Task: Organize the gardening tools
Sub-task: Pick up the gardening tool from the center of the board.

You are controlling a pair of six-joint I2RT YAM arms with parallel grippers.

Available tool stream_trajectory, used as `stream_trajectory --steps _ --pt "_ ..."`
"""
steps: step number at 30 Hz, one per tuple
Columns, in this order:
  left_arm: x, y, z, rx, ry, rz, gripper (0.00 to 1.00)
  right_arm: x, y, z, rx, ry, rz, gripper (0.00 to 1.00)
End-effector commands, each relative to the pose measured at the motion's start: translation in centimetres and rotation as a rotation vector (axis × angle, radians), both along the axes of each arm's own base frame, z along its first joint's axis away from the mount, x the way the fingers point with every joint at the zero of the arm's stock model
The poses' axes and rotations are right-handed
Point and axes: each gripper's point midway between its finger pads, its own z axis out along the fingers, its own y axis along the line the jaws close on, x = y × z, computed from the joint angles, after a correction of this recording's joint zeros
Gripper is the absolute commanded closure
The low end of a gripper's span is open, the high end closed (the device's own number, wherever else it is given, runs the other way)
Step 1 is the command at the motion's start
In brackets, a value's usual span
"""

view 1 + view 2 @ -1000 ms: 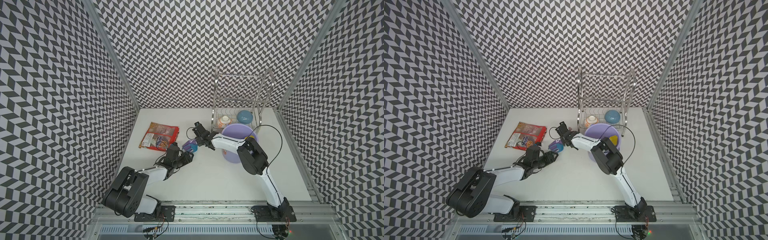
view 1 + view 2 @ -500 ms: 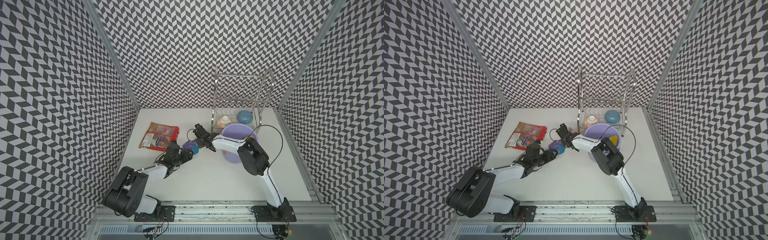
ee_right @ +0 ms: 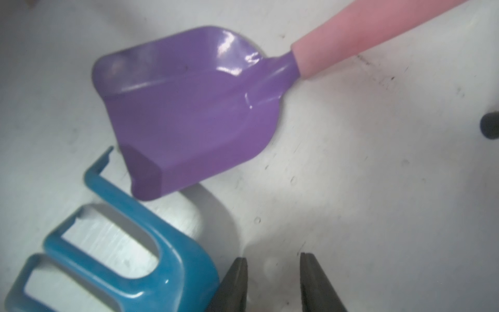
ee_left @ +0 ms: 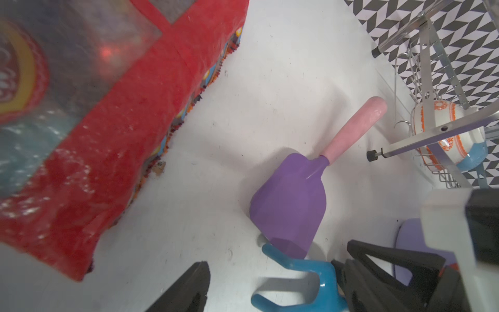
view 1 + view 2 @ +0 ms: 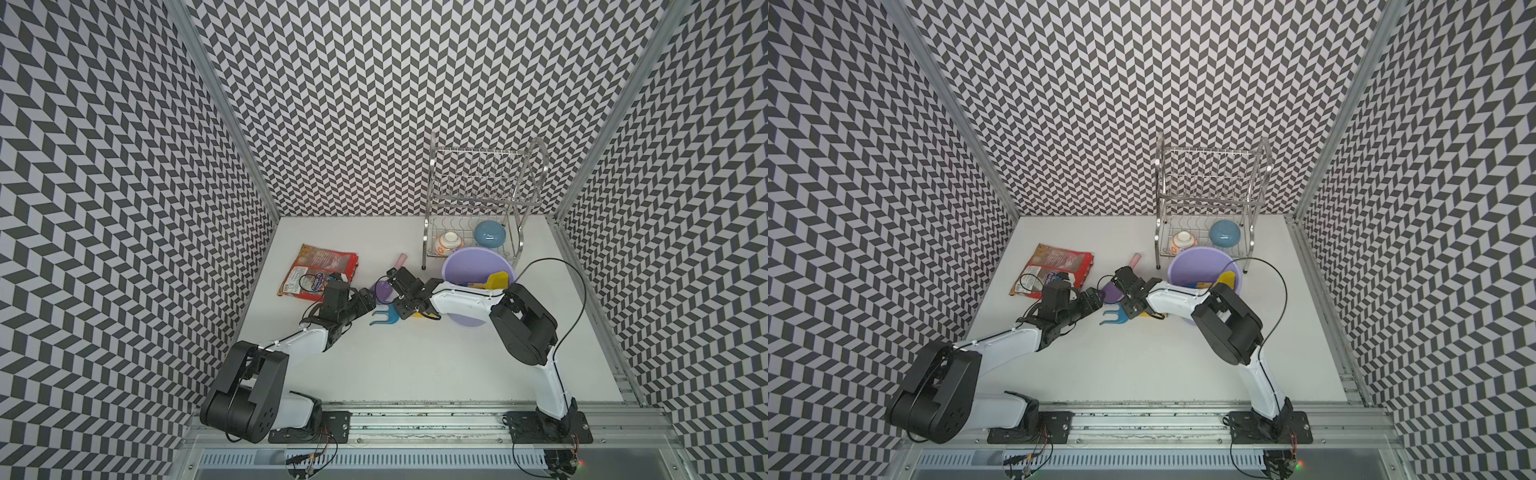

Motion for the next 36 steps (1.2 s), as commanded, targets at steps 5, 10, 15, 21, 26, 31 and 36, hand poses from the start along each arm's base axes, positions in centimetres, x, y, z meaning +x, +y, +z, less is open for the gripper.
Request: stream_trajectory --steps 5,10,15,21,26,31,36 --pt "0.4 1.1 2.4 0.021 -0.053 0.02 0.06 -2.0 0.8 6.3 0.086 -0.047 0.057 0.51" --pt "0.4 1.2 3.1 0.016 -0.066 0.02 0.0 -3.1 0.3 7.8 0.101 -0.062 0.124 0.34" --pt "0.2 1.3 3.4 0.012 -0.073 0.028 0.0 -3.7 -0.8 5.0 0.027 -0.04 0.157 0.24" --pt "0.2 1.4 3.5 0.011 -0.07 0.03 0.0 -3.6 -1.6 2.0 -0.043 -0.018 0.142 0.18" --pt "0.2 1.3 3.8 0.003 -0.076 0.028 0.0 -3.5 -2.1 0.2 -0.087 0.0 0.136 0.17" --pt "0.1 1.6 3.9 0.005 -0.079 0.036 0.0 -4.8 -2.0 -1.2 -0.085 0.066 0.166 0.25" --pt "0.1 1.9 4.2 0.004 -0.086 0.048 0.0 -6.9 -1.1 -1.1 -0.042 0.112 0.21 0.41"
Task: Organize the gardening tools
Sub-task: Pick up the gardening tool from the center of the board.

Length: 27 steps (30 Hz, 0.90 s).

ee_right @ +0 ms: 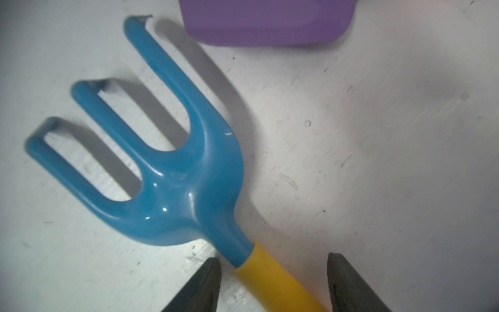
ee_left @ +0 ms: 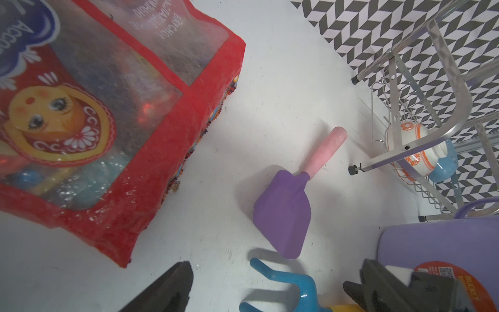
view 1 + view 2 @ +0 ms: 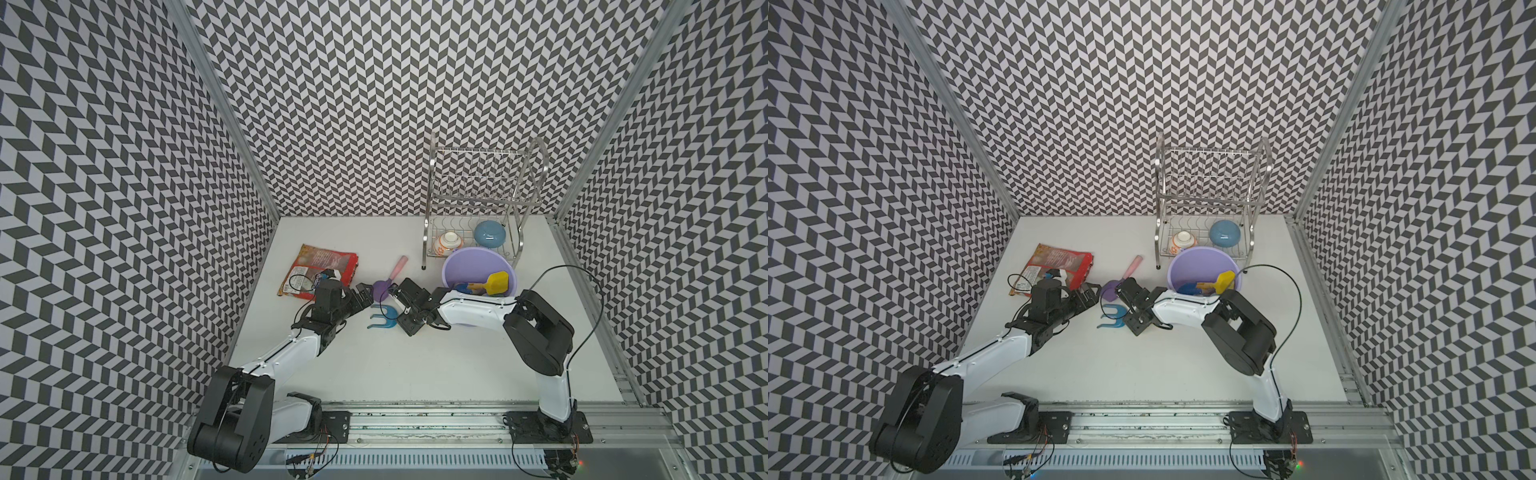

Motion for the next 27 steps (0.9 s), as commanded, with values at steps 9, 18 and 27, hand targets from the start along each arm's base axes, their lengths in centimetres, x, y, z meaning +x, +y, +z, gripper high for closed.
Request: stream_trajectory --steps 9,18,27 --pt "0.2 1.3 2.5 0.001 -0.047 0.042 0.0 -5.7 2.2 -0.6 0.021 0.08 0.109 0.7" --pt "0.2 1.8 4.0 0.005 -0.072 0.051 0.0 -4.9 2.6 2.9 0.103 -0.058 0.076 1.0" --pt "-0.4 -0.9 10.6 -0.119 -0.214 -0.083 0.0 -1.9 1.5 13.9 0.39 -0.37 -0.088 1.0"
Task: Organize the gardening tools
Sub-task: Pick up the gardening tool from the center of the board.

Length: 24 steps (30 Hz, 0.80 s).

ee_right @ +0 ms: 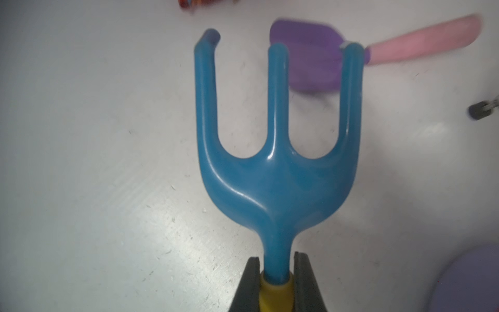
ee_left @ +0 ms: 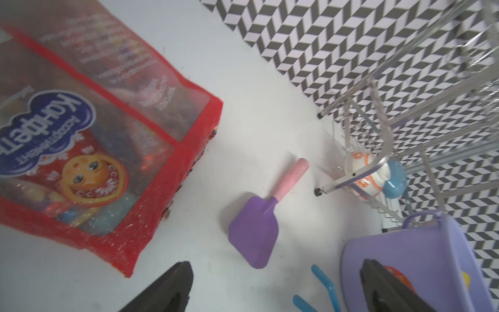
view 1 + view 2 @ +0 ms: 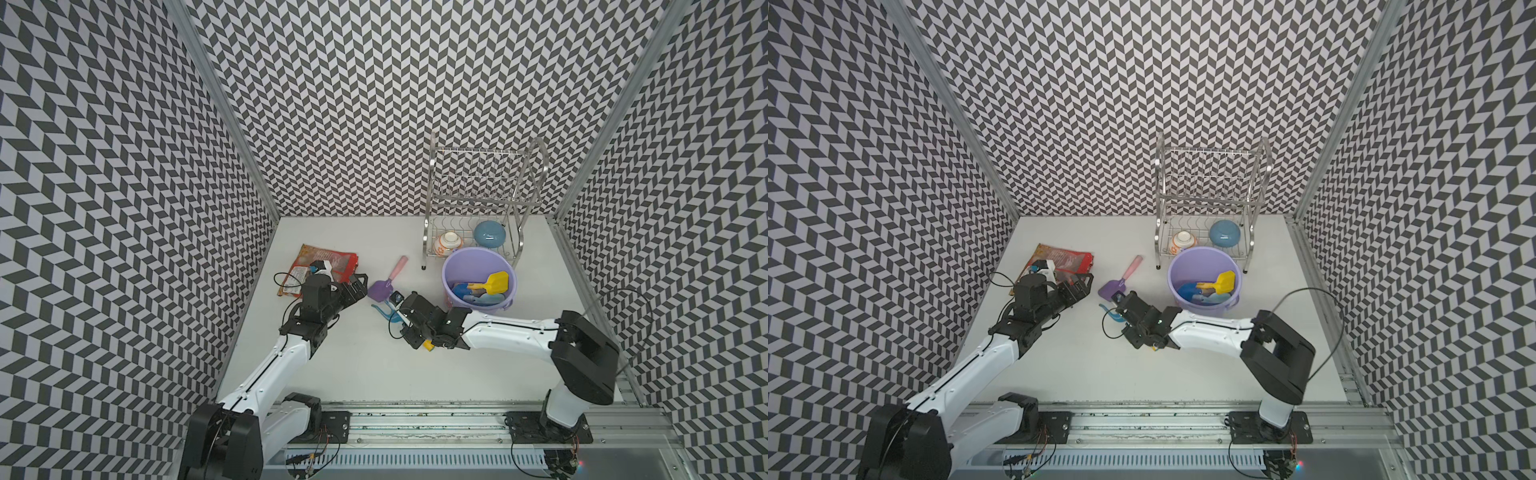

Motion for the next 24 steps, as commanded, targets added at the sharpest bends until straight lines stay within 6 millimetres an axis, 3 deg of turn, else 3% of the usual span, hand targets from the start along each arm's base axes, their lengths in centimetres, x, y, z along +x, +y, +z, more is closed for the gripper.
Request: stream_trajectory --steps 1,7,13,18,24 --pt "-0.5 -1.6 4.1 -0.069 -0.09 -0.091 0.0 2.4 0.5 6.9 0.208 -0.186 -0.11 1.0" --pt "-2.1 -5.0 9.7 -0.166 -0.221 -0.255 0.0 3.6 -1.1 10.9 0.273 -0.299 -0.205 1.0" --pt "-3.6 -8.9 13.9 -0.169 -0.321 -0.396 0.0 3.6 -2.9 14.3 0.366 -0.376 -0.268 1.0" --pt "-4.1 -12.7 15.3 -0.159 -0.357 -0.511 0.11 3.3 -4.2 16.3 0.434 -0.418 -0.292 1.0" --pt "-3.7 -15.6 15.9 -0.128 -0.376 -0.582 0.22 2.8 -4.8 17.4 0.477 -0.436 -0.293 1.0"
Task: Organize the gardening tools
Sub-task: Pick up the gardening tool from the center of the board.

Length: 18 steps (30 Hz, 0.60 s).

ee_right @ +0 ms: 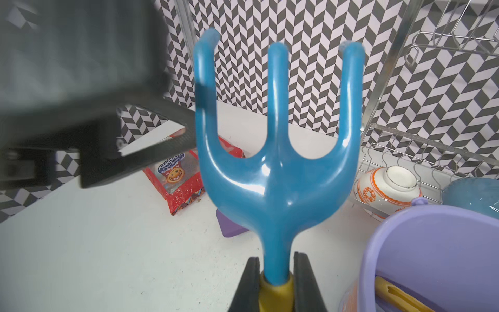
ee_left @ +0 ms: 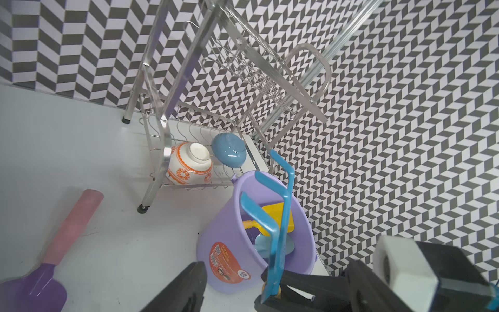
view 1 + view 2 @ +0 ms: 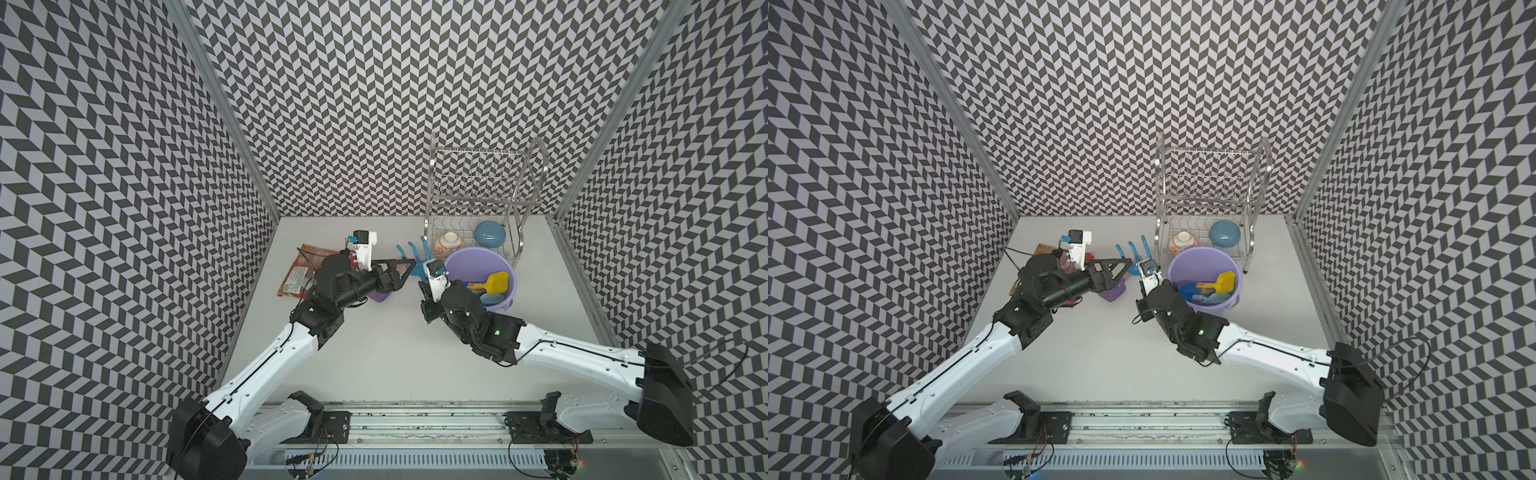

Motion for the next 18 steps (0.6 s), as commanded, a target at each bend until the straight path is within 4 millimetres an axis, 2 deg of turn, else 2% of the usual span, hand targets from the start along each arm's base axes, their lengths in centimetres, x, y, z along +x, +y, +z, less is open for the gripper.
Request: stream_trajectory --steps 1,9,18 --pt "0.0 -1.5 2.4 0.001 -0.097 -0.043 0.24 0.0 -0.2 2.6 0.093 -0.057 -0.016 1.0" --pt "0.4 -4.8 2.8 0.033 -0.137 -0.114 0.48 -0.1 -0.8 2.7 0.094 -0.067 -0.028 1.0" --pt "1.0 -5.7 2.9 0.045 -0.175 -0.116 0.78 -0.1 -1.9 2.8 0.094 -0.085 -0.06 1.0"
